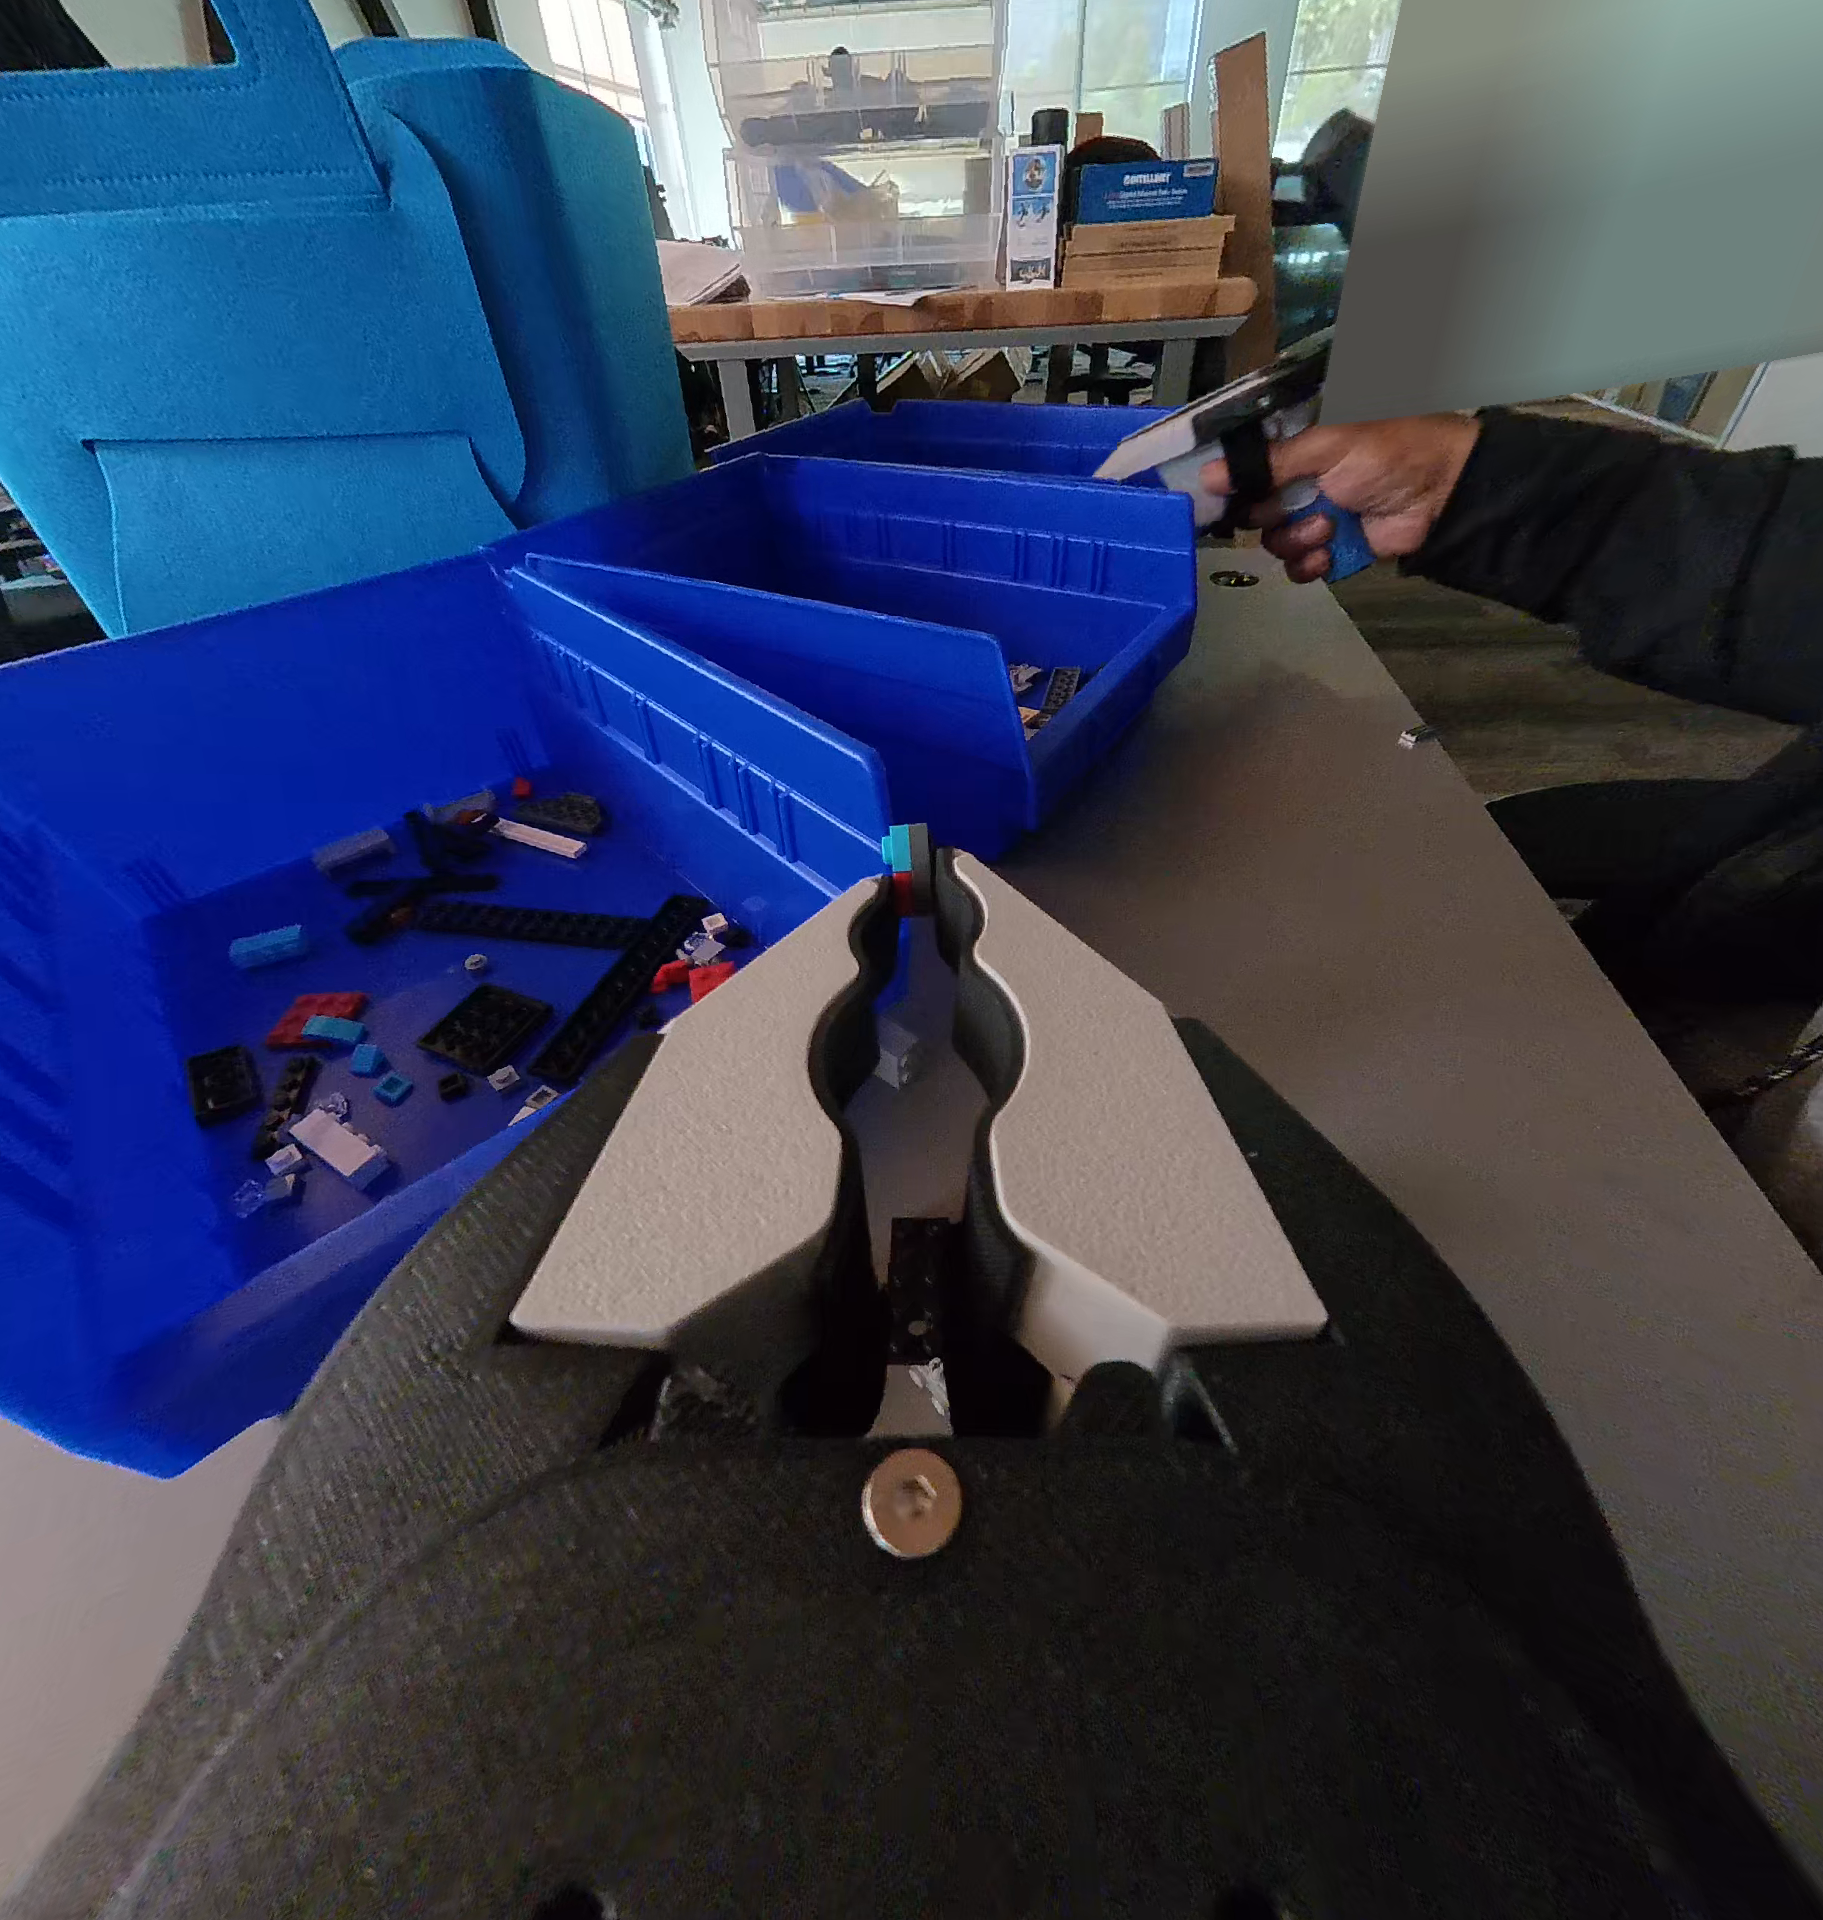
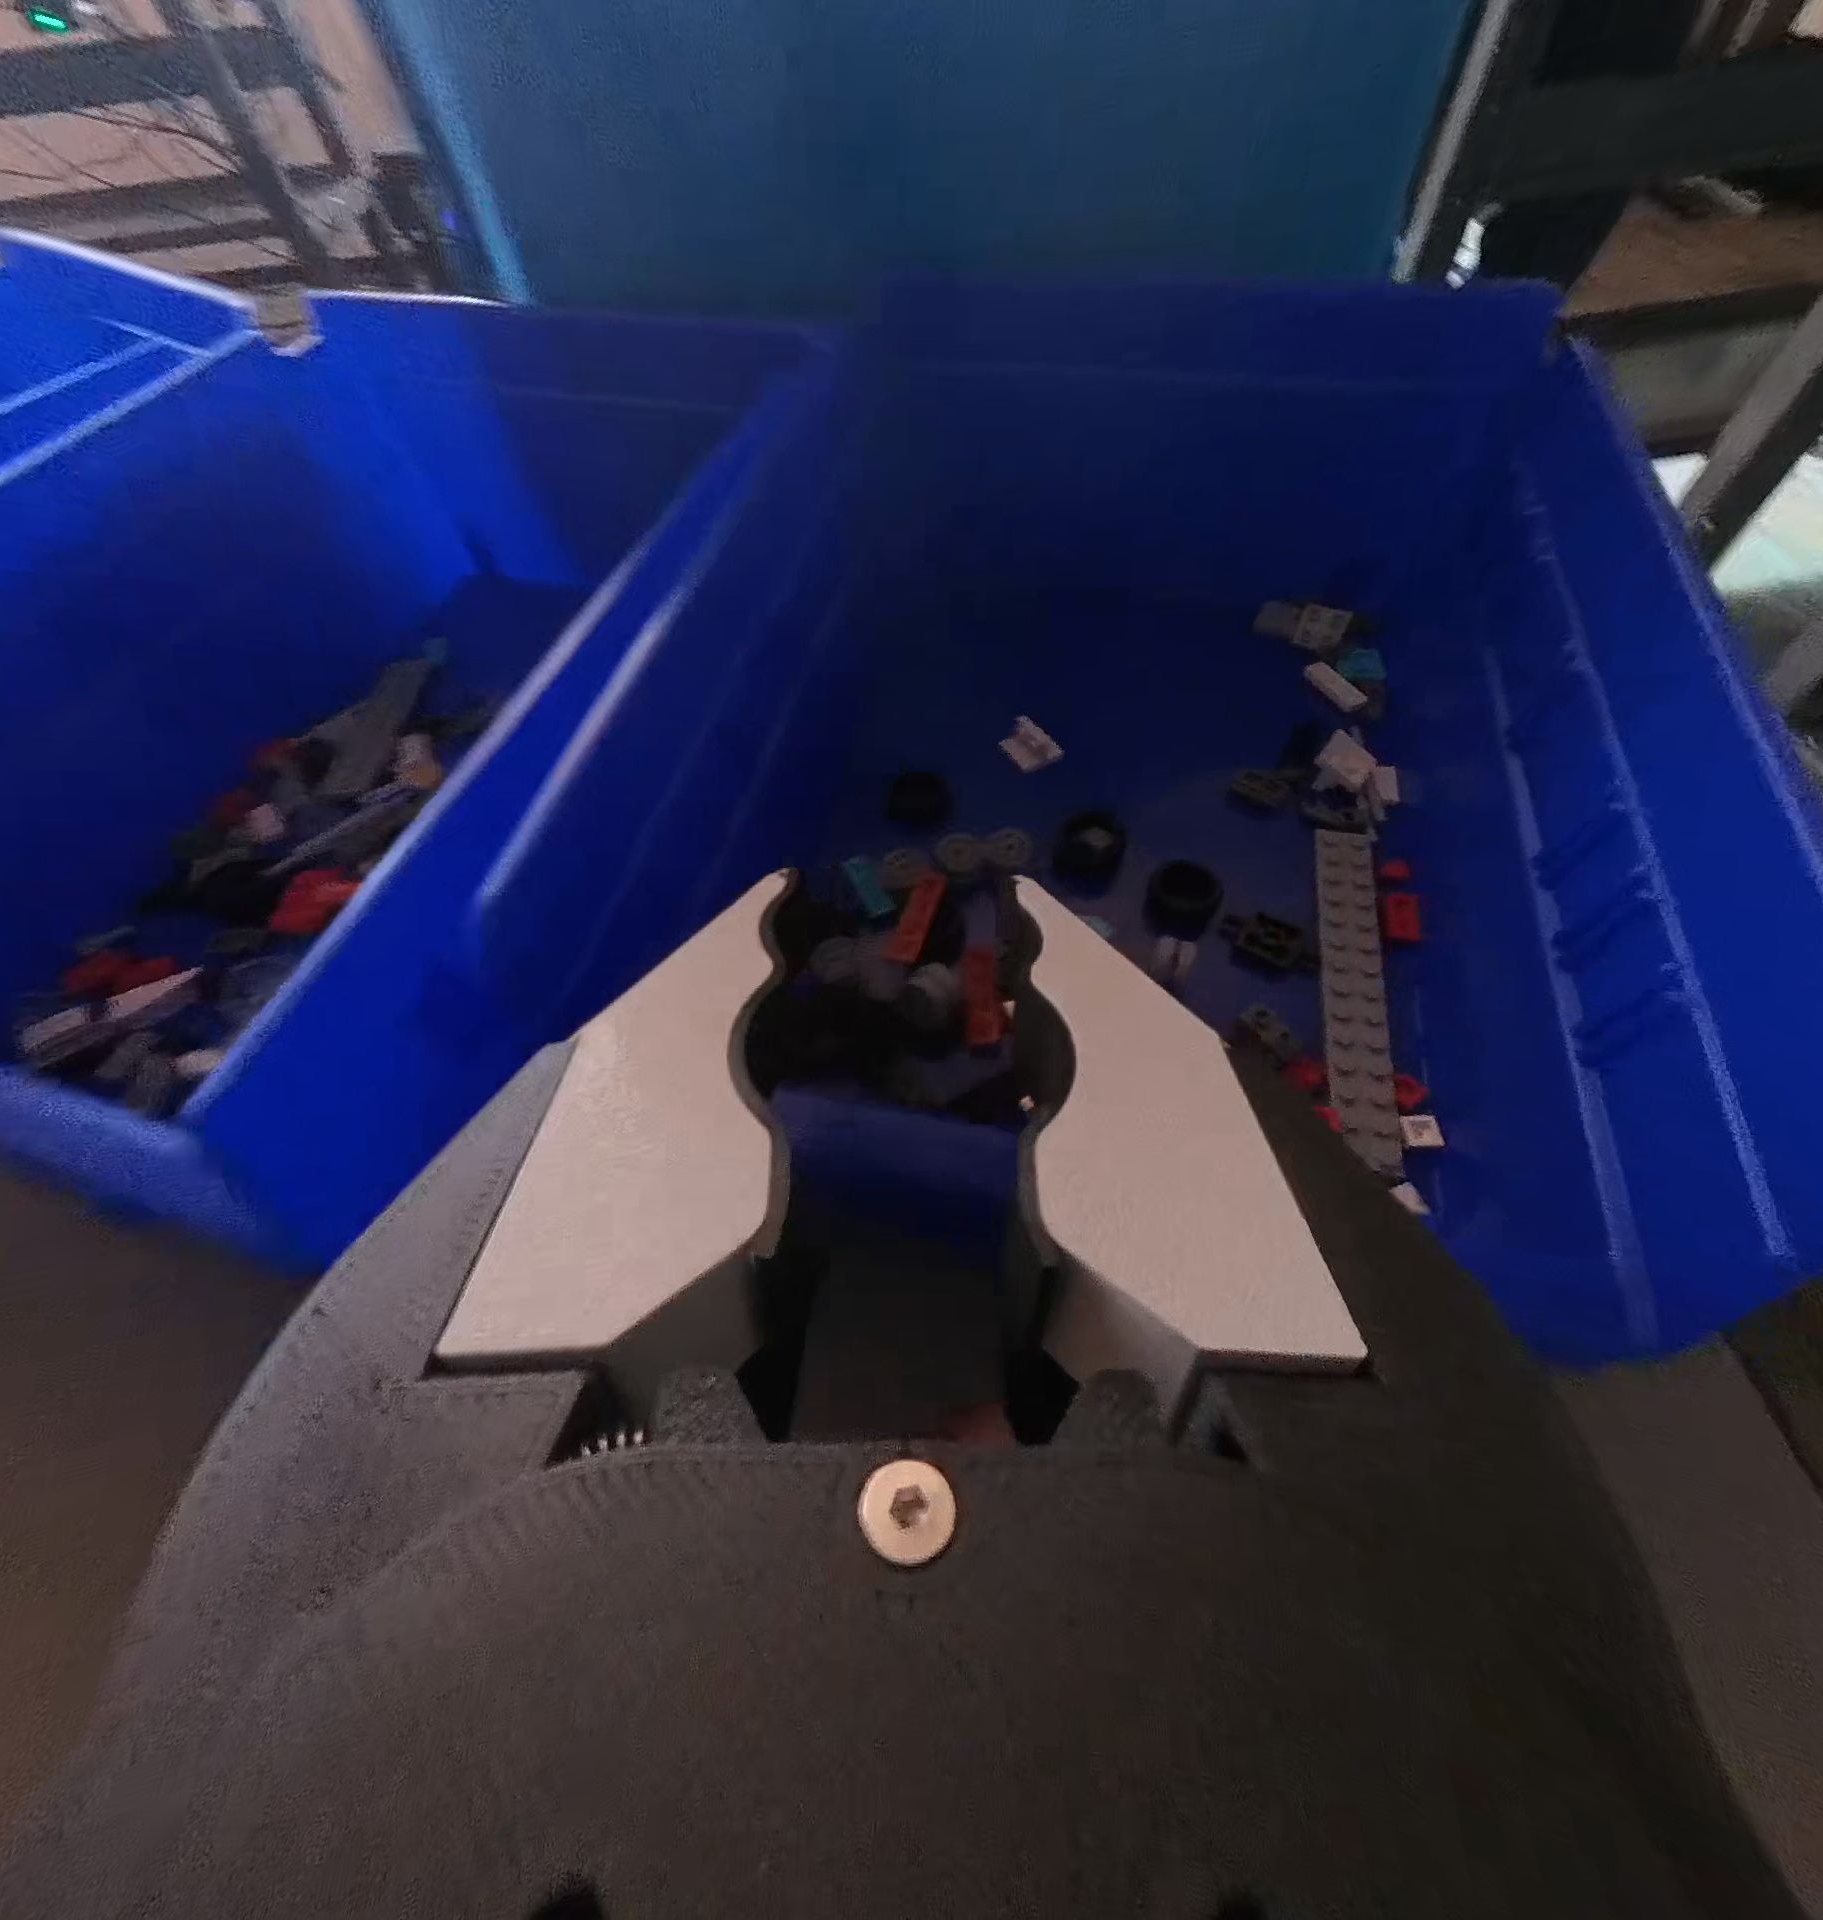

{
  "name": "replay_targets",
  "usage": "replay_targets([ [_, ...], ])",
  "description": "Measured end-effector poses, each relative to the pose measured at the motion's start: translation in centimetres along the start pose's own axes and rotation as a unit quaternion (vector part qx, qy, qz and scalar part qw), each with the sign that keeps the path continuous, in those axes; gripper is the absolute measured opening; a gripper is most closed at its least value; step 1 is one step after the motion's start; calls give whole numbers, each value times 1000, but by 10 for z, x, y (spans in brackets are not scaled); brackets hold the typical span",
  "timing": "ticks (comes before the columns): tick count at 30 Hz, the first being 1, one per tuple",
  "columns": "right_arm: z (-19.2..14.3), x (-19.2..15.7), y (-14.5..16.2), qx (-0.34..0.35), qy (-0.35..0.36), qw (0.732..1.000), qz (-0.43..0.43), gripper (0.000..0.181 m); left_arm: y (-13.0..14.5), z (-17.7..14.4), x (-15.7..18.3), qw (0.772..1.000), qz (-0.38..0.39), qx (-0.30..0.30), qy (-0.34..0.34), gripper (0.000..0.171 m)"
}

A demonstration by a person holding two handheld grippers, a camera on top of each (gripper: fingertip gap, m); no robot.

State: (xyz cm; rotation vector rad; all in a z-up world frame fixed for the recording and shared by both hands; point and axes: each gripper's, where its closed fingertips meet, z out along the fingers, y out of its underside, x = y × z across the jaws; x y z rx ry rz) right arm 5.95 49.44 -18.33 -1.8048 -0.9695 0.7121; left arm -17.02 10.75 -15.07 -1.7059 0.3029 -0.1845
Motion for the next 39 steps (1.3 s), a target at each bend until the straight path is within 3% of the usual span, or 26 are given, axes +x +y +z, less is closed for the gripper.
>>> replay_targets([
  [3,-38,-27,3,17,-61,997,-43,37,-1,-1,1,1000,1,1,0,7],
  [5,-70,-60,19,9,-139,987,-82,35,-3,-1,1,1000,1,2,2,7],
  [8,-114,-103,68,-52,-232,961,-142,33,-3,0,3,1000,0,4,6,7],
  [10,-131,-116,101,-97,-248,948,-177,33,-5,1,6,1000,-3,7,10,7],
  [14,-143,-130,136,-135,-262,938,-183,33,-6,4,11,1000,-1,8,16,7],
  [21,-129,-129,158,-160,-249,936,-190,24,-5,8,15,1000,1,5,18,7],
  [24,-125,-127,156,-158,-242,936,-201,10,-5,8,15,1000,-2,7,17,7],
  [32,-103,-123,140,-145,-223,932,-246,9,-4,7,13,1000,-8,6,17,7],
  [34,-94,-117,113,-115,-210,935,-261,9,-4,7,13,1000,-11,8,18,7],
  [39,-58,-70,11,-28,-140,960,-241,9,-3,8,15,1000,-14,6,23,7],
])
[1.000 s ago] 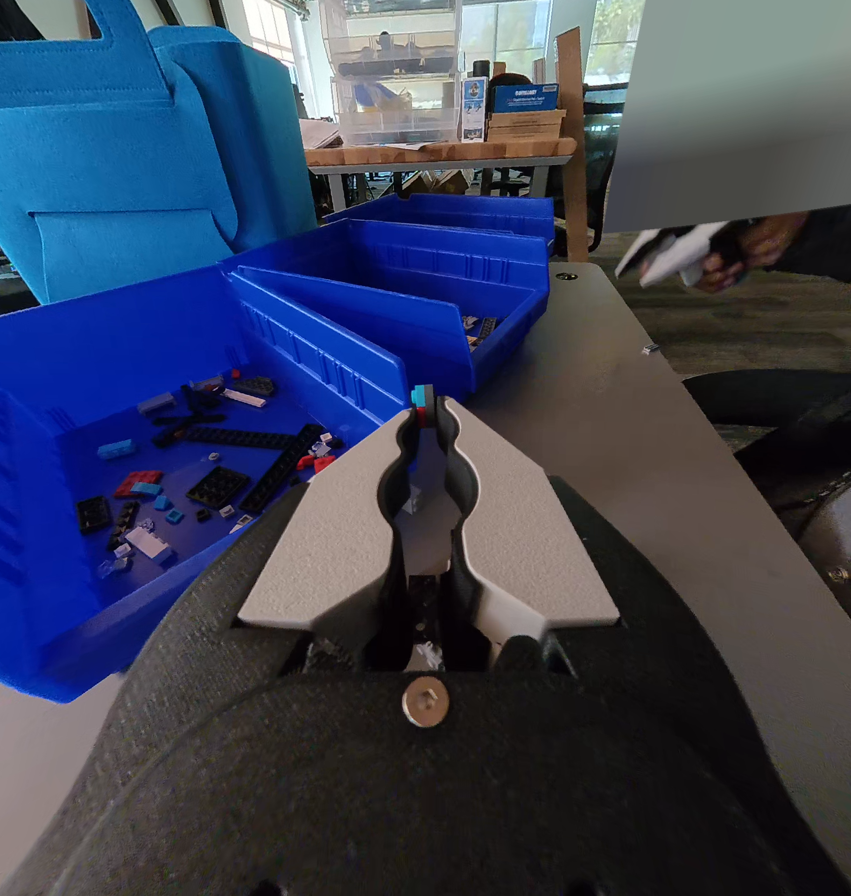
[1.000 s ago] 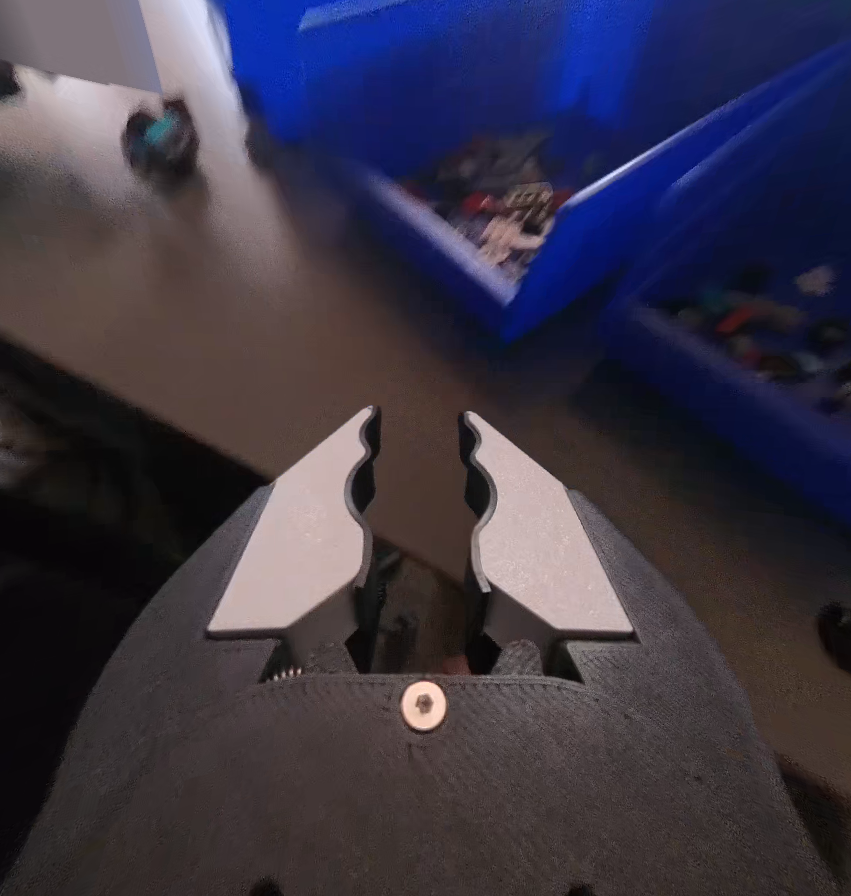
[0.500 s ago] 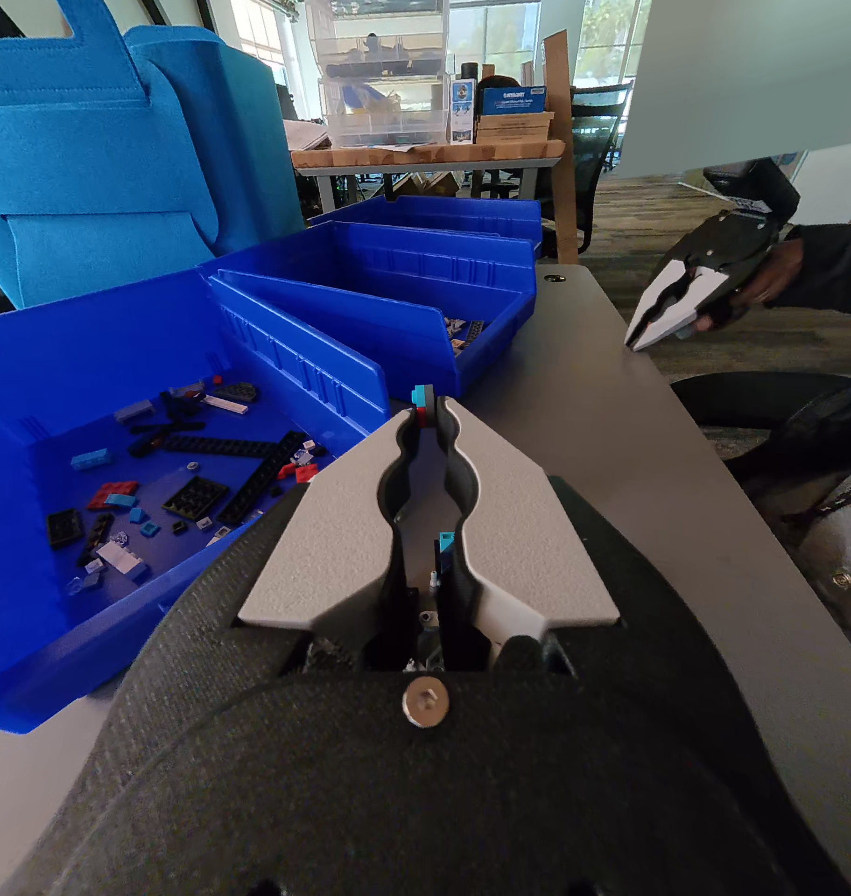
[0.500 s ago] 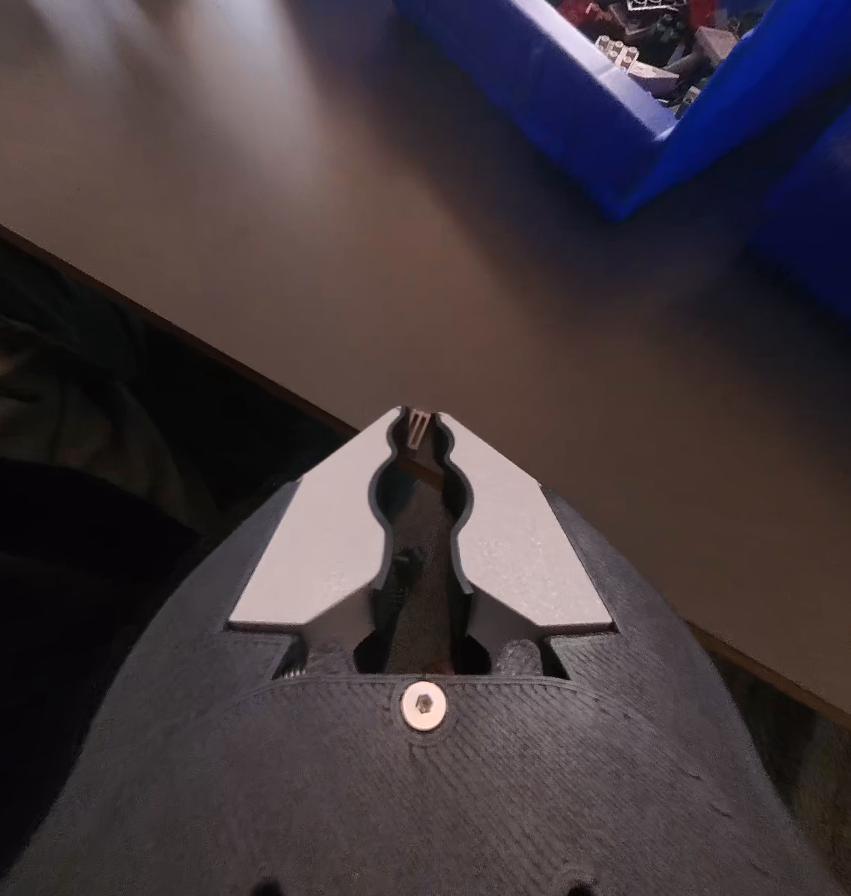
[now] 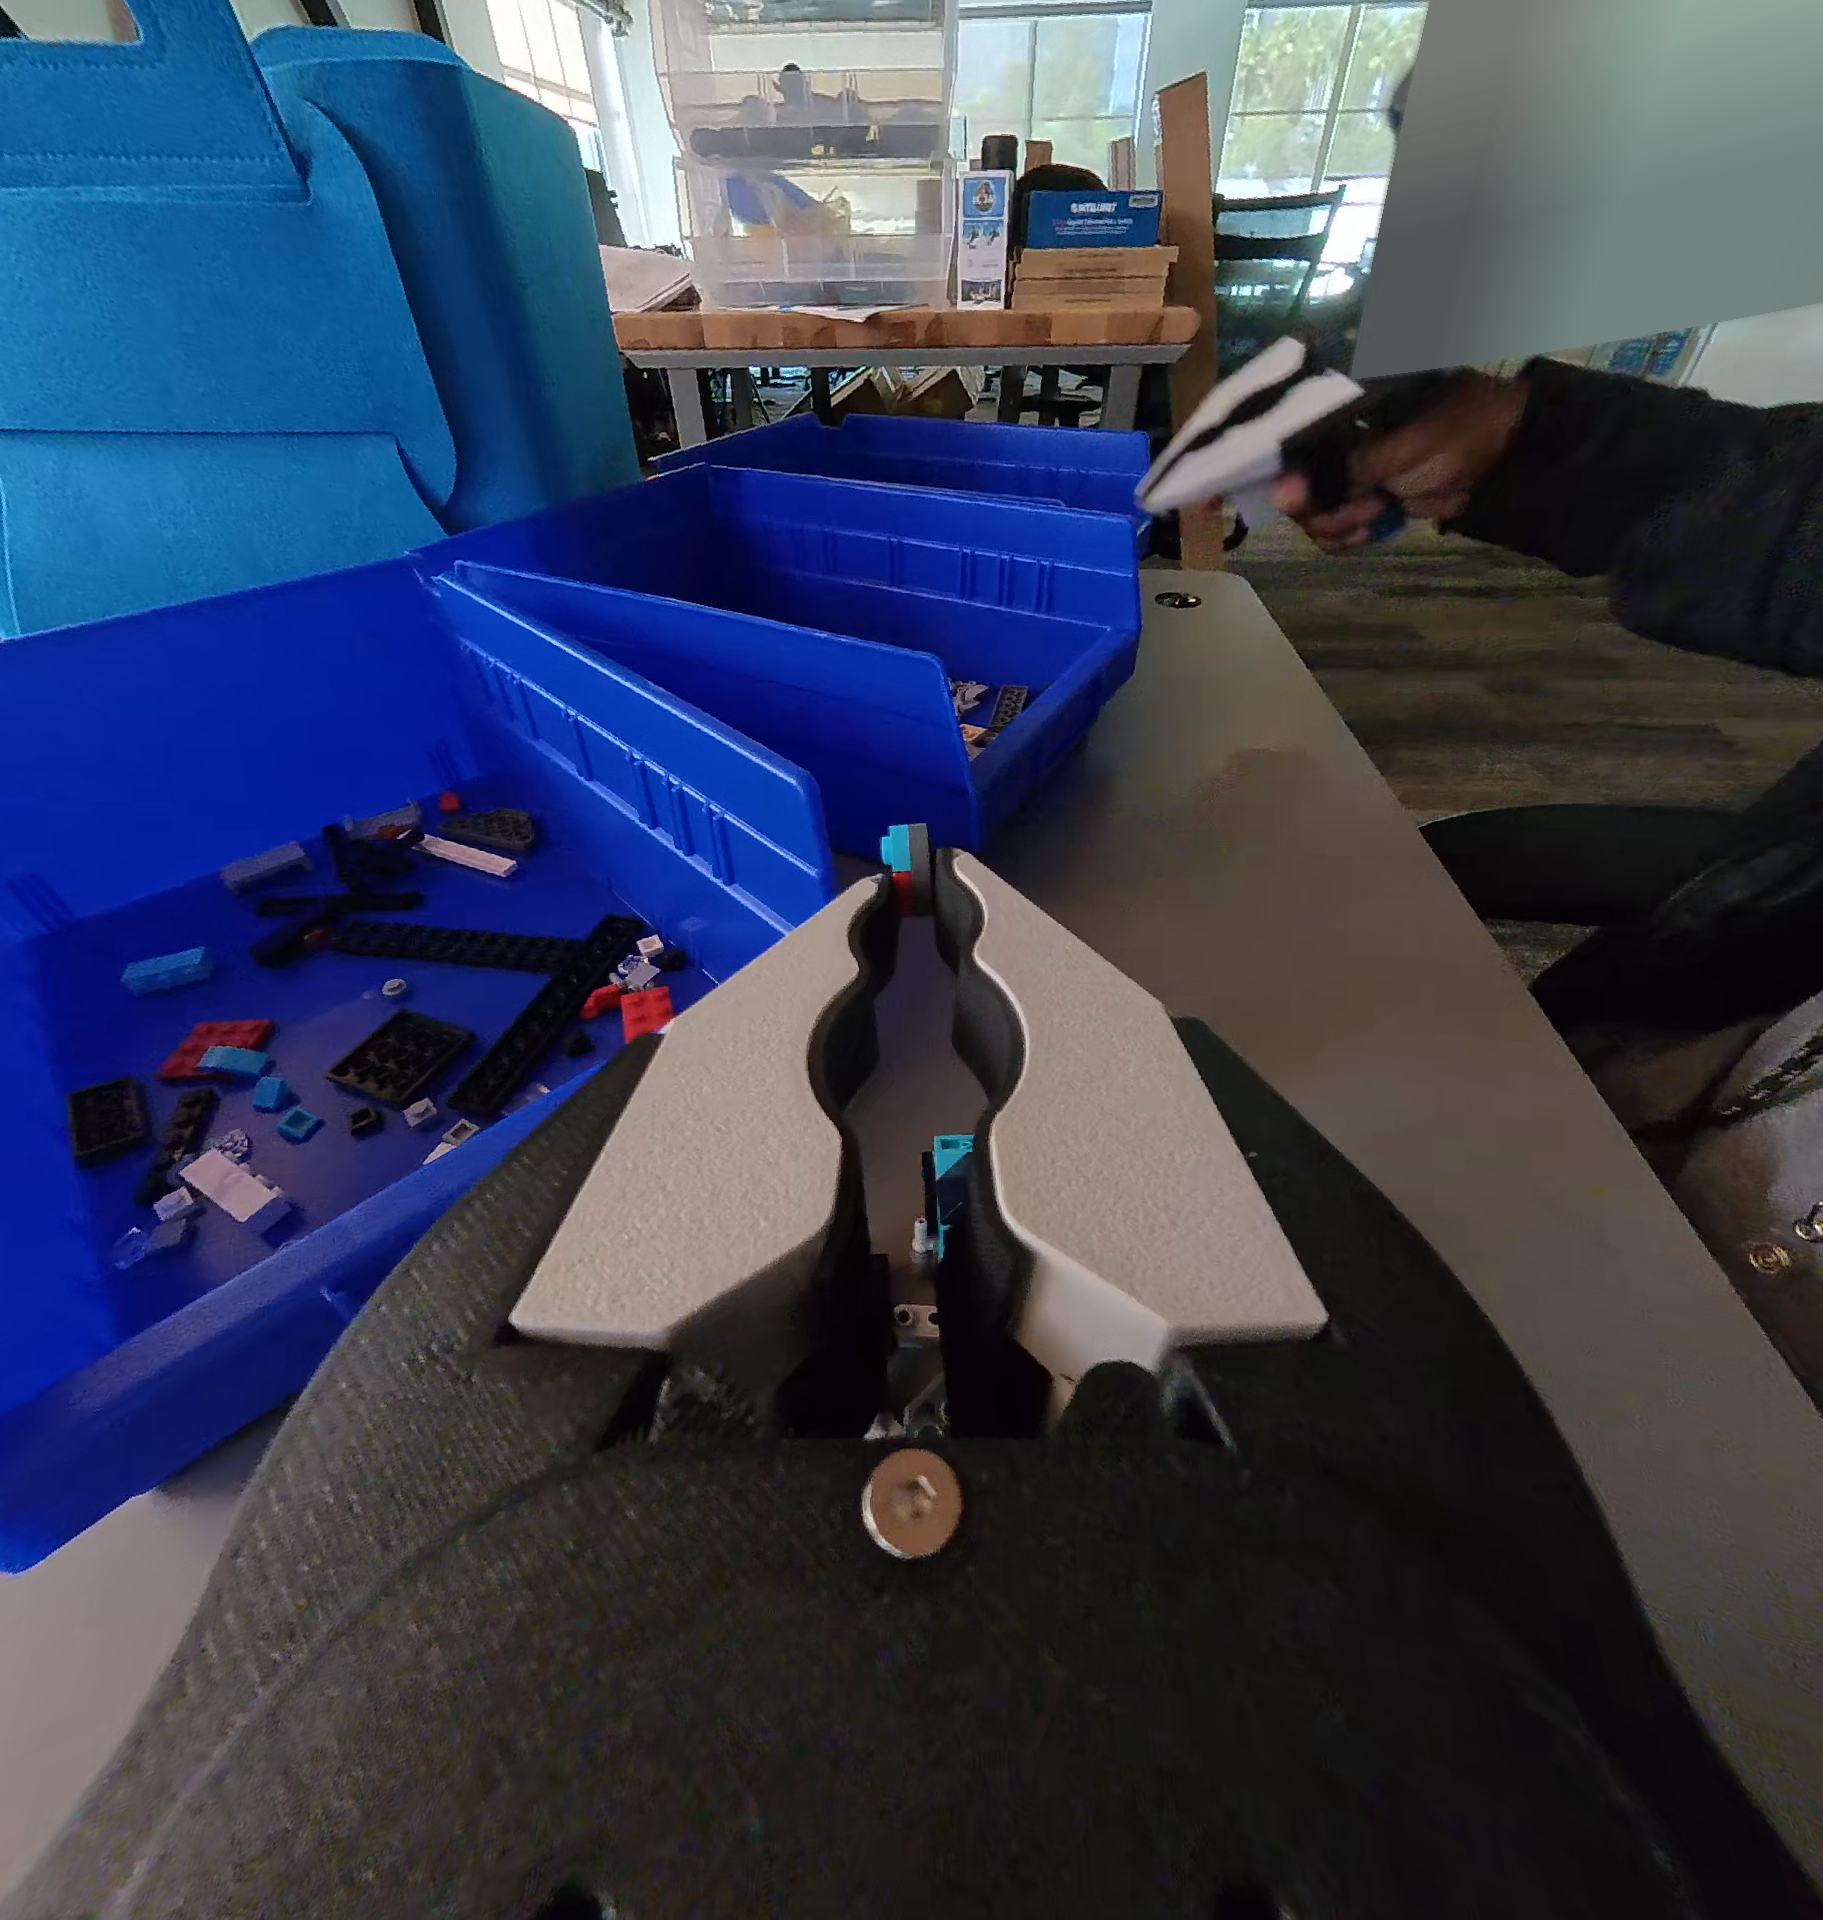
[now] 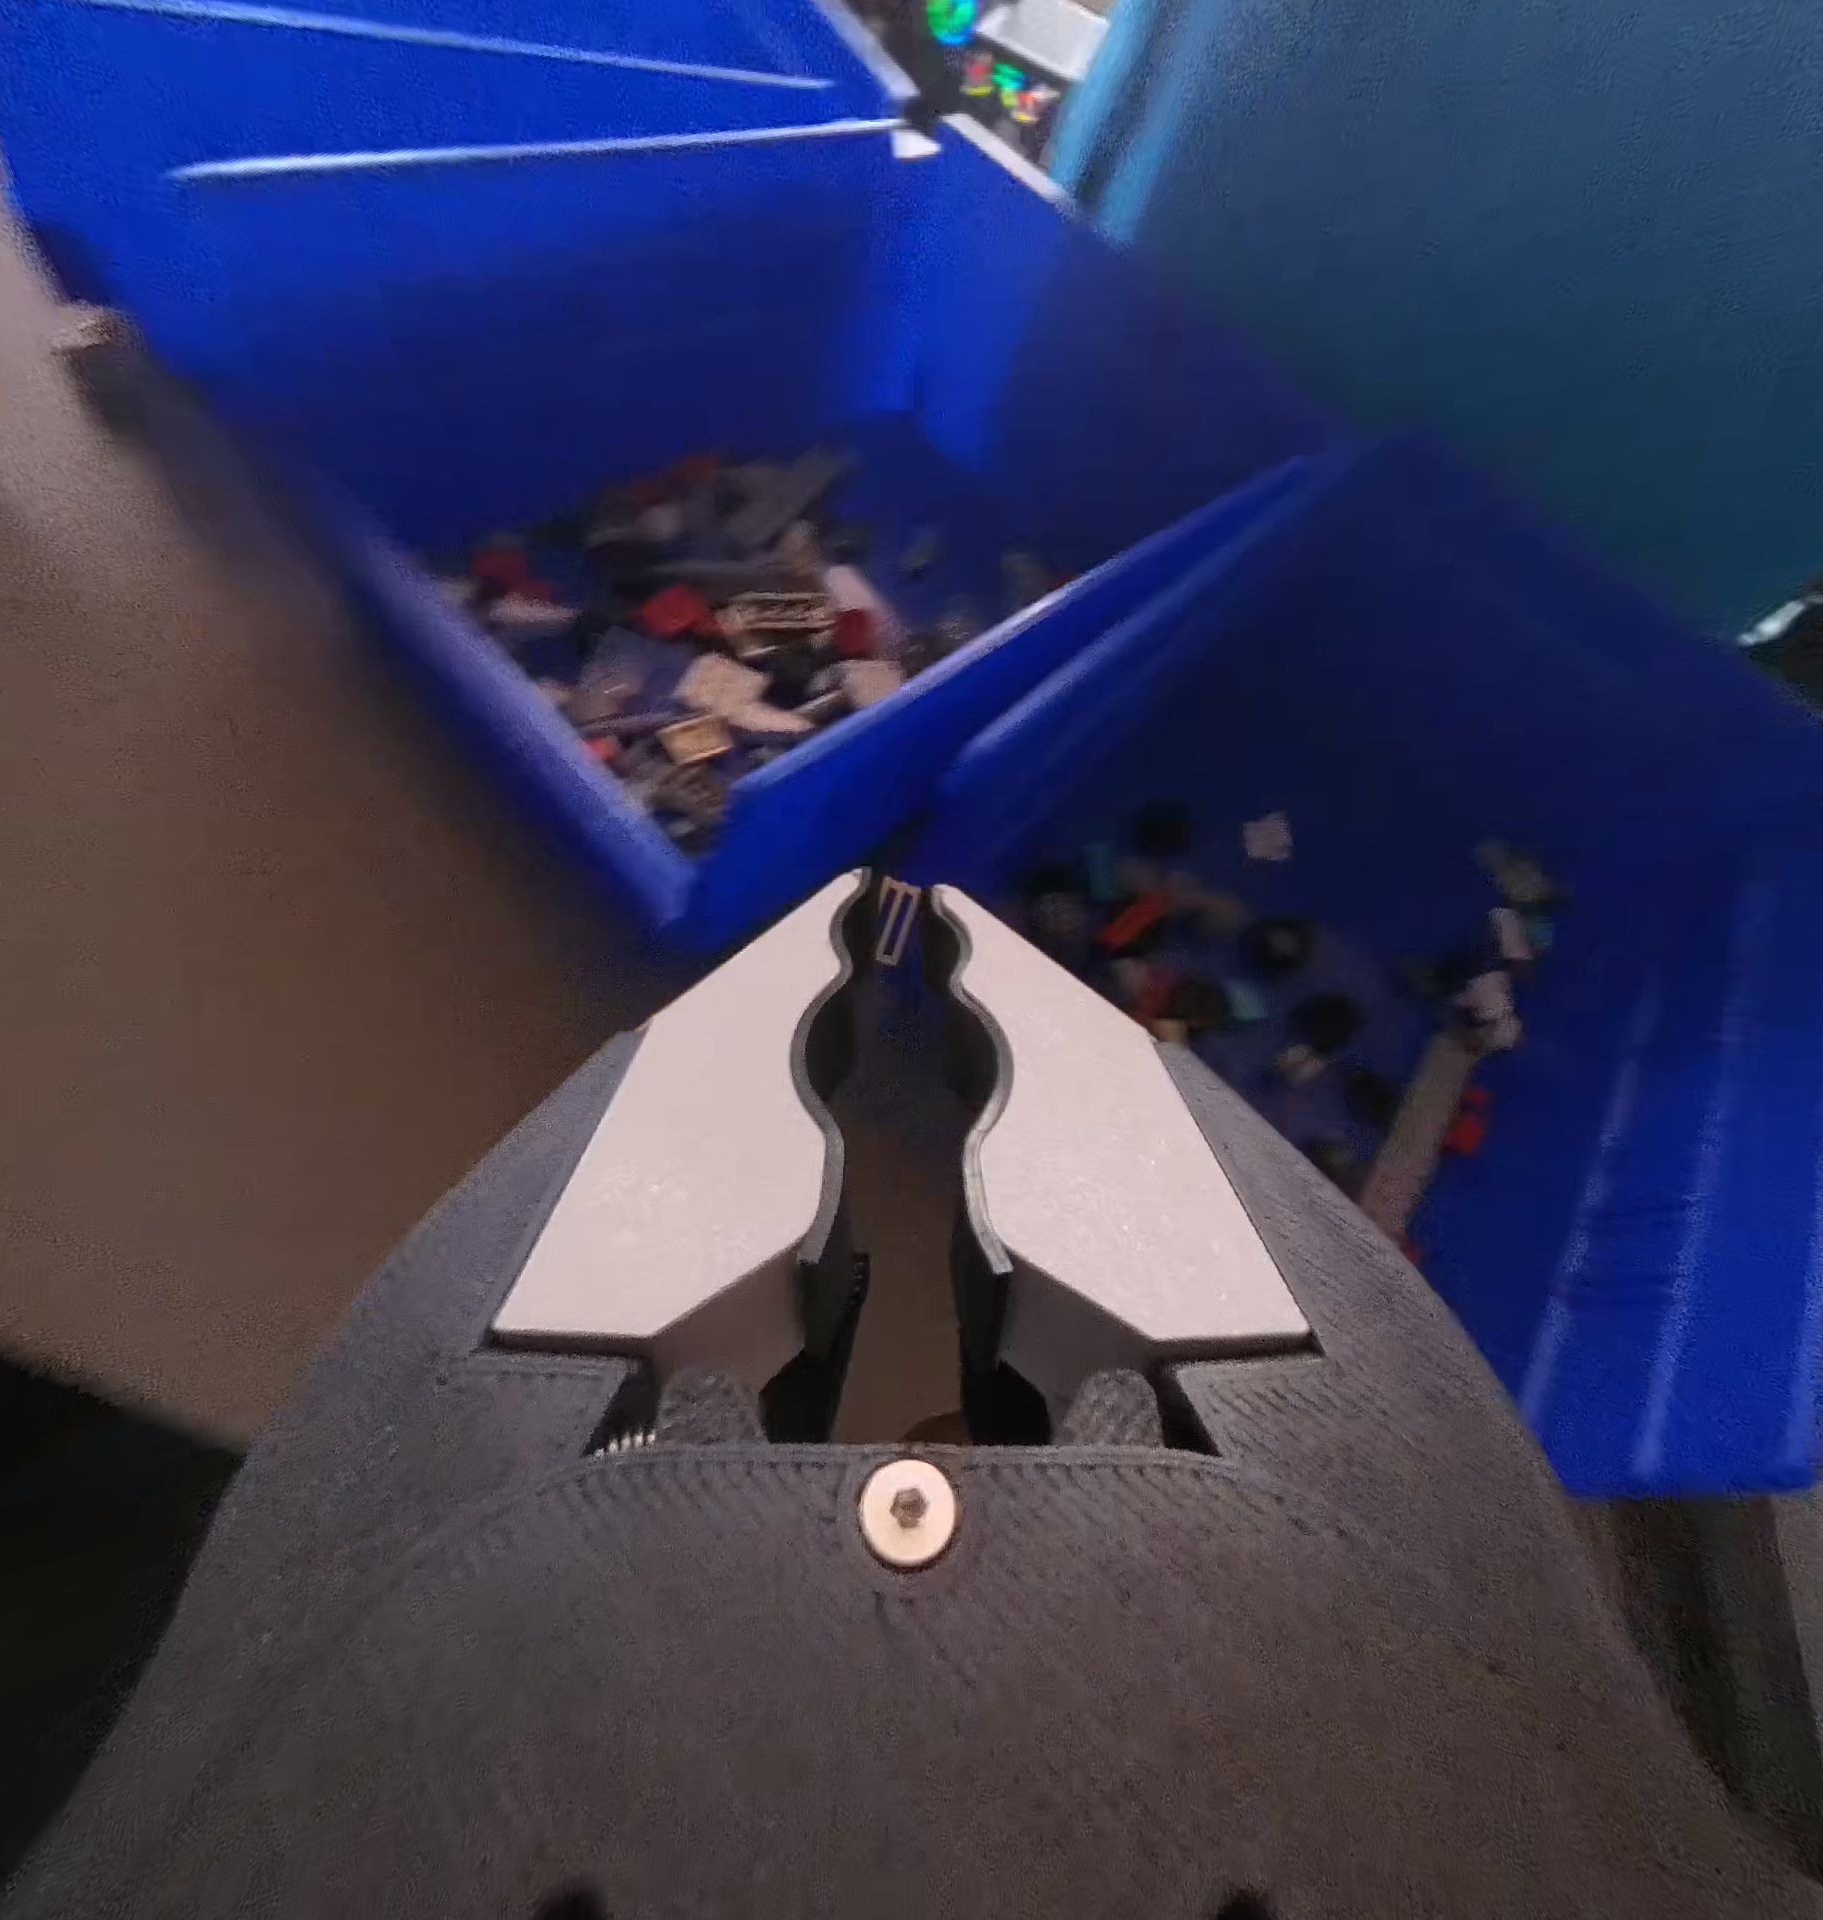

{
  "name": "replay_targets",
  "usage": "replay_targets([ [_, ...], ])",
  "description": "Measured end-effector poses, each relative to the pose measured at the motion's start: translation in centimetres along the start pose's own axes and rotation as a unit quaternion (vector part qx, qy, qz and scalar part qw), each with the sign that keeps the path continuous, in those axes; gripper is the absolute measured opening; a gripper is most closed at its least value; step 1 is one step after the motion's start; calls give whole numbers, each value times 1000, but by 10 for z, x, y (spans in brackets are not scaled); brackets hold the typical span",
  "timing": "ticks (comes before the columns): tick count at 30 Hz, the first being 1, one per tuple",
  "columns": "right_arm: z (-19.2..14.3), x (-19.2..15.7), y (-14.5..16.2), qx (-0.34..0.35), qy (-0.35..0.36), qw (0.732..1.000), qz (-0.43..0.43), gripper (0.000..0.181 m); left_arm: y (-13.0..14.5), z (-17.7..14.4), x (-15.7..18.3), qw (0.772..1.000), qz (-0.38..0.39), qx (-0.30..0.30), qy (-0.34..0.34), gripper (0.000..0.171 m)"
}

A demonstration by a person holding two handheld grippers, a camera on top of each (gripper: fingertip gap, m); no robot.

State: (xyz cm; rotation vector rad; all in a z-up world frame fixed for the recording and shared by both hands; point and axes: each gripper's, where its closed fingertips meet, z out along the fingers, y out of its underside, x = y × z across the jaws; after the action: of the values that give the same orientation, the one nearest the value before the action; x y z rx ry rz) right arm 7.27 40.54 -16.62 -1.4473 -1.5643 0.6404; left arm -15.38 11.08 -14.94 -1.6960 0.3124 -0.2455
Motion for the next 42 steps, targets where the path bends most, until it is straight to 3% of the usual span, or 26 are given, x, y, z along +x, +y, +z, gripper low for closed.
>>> replay_targets([
  [3,23,43,-5,-8,32,999,16,9,-1,-1,0,1000,-3,2,0,7],
  [6,41,61,0,-21,42,998,36,20,-1,-1,0,1000,-7,2,-1,7],
  [12,33,58,-27,25,49,996,64,30,1,-3,0,1000,-13,0,4,7],
  [14,25,26,-57,63,10,996,64,27,1,-5,1,1000,-11,2,9,7],
  [17,21,-55,-103,110,-89,989,40,26,1,-9,4,1000,2,8,14,7],
  [22,45,-211,-149,159,-299,940,48,26,-7,-19,9,999,31,34,21,7],
  [25,73,-276,-165,172,-357,917,57,27,-11,-25,11,997,55,48,18,7],
  [31,121,-309,-201,182,-355,911,104,34,-4,-32,1,986,158,20,-44,7],
  [42,151,-335,-198,121,-382,907,128,39,12,-37,-20,940,309,-43,-139,7],
])
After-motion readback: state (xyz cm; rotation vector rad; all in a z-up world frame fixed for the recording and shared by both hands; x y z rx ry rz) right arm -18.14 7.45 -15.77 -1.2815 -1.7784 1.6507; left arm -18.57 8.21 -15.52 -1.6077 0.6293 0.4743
